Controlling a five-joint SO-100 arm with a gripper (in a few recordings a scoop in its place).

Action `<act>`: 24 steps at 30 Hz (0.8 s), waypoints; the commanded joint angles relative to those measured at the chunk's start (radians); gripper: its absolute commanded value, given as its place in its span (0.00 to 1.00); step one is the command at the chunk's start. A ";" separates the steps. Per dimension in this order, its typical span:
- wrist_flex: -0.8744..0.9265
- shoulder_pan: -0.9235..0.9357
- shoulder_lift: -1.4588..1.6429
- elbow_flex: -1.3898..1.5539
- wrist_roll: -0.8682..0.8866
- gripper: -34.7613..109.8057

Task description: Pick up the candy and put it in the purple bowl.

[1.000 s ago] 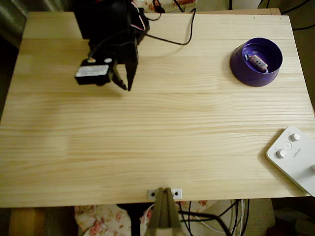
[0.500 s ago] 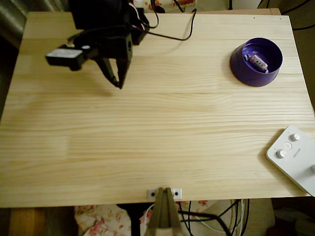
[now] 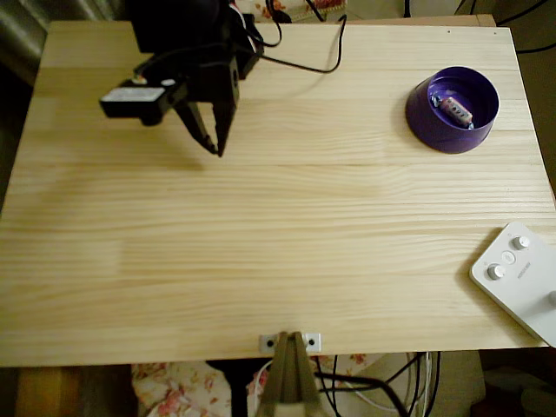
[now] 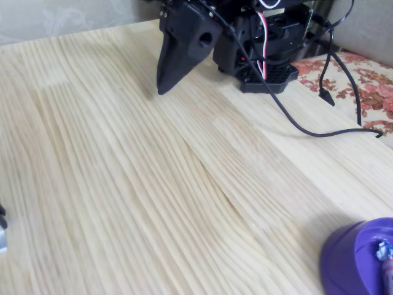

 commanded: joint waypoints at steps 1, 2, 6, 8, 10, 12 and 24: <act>0.003 0.009 0.026 -0.017 0.005 0.24; 0.003 0.009 0.026 -0.017 0.005 0.24; 0.003 0.006 0.026 -0.017 0.002 0.24; 0.003 0.002 0.026 -0.017 -0.005 0.24; 0.003 0.000 0.028 -0.017 -0.006 0.24; 0.003 0.000 0.028 -0.017 -0.006 0.24; 0.003 0.000 0.028 -0.017 -0.006 0.24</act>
